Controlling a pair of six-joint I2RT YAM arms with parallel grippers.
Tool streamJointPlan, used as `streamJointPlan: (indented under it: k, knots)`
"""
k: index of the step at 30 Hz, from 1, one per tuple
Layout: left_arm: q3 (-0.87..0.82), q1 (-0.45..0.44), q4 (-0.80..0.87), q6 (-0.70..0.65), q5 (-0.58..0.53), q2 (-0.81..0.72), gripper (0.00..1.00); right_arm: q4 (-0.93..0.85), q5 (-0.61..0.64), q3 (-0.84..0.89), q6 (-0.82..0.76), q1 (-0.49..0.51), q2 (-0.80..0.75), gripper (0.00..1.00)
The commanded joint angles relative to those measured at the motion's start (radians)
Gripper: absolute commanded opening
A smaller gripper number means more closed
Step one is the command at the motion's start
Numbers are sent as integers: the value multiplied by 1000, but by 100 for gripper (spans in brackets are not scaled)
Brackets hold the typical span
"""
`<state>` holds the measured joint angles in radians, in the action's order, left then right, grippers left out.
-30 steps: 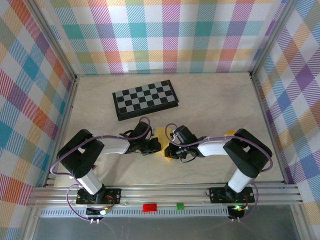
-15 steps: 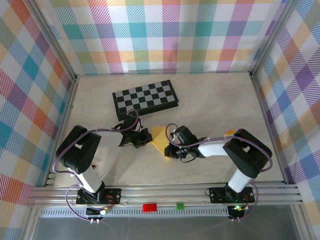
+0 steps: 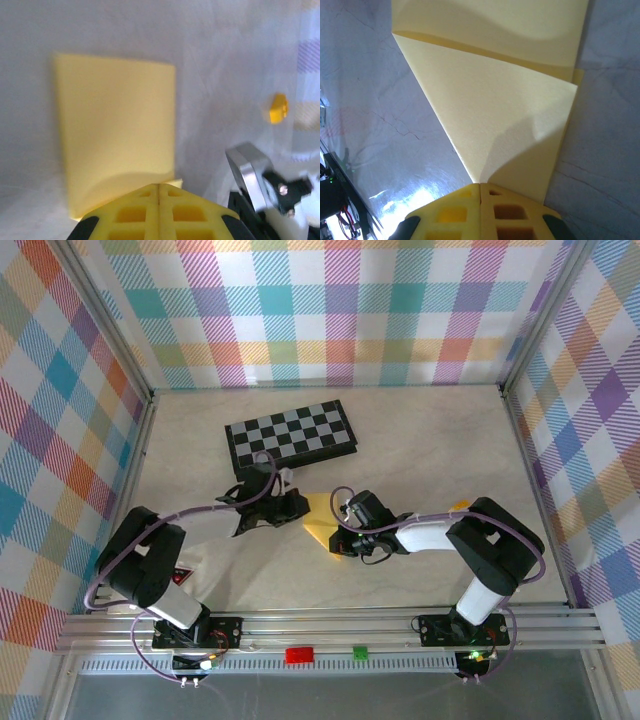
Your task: Fold a paper plane with a square sheet of paper (pick it up from the middle)
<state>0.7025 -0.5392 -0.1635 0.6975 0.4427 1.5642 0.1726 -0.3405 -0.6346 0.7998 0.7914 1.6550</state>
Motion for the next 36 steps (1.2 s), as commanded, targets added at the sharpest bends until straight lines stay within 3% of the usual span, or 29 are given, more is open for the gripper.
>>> streamJointPlan:
  k: [1, 11, 21, 26, 36]
  knots:
    - [30, -34, 11, -46, 37, 94, 4, -150, 20, 2, -24, -4, 19, 2]
    - [17, -33, 94, -85, -48, 233, 1, -90, -15, -72, 14, 10, -57, 8]
    - [-13, -32, 96, -87, -48, 213, 0, -93, 43, -173, 12, 39, 127, 9]
    - [-3, -30, 117, -96, -57, 201, 0, -43, 20, -67, 33, 39, 109, 10]
    - [-6, -22, 123, -99, -58, 199, 0, -41, -10, 142, 26, 33, -112, 14]
